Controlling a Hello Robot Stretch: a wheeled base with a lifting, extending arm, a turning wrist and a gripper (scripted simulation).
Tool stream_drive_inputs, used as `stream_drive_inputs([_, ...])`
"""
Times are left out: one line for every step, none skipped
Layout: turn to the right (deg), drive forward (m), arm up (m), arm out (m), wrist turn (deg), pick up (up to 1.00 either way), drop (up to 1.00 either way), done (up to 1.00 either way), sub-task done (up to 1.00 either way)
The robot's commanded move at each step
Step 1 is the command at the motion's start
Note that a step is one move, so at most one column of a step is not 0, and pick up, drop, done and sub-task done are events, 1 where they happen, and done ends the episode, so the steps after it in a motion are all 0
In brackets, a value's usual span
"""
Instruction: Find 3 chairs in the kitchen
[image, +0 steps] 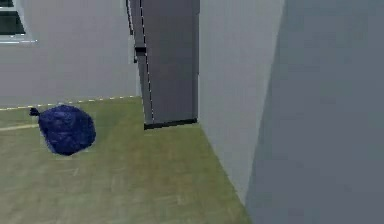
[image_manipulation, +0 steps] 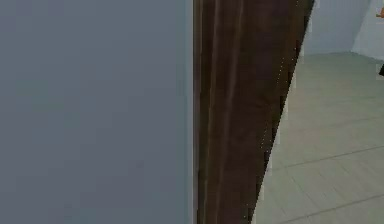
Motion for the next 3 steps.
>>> stream_drive_inputs([-45.0, 0.0, 0.0, 0.0, 0.0, 0.0, 0.0, 0.0, 0.0])
stream_drive_inputs([-45.0, 0.0, 0.0, 0.0, 0.0, 0.0, 0.0, 0.0, 0.0])
stream_drive_inputs([0.0, 0.75, 0.0, 0.0, 0.0, 0.0, 0.0, 0.0, 0.0])
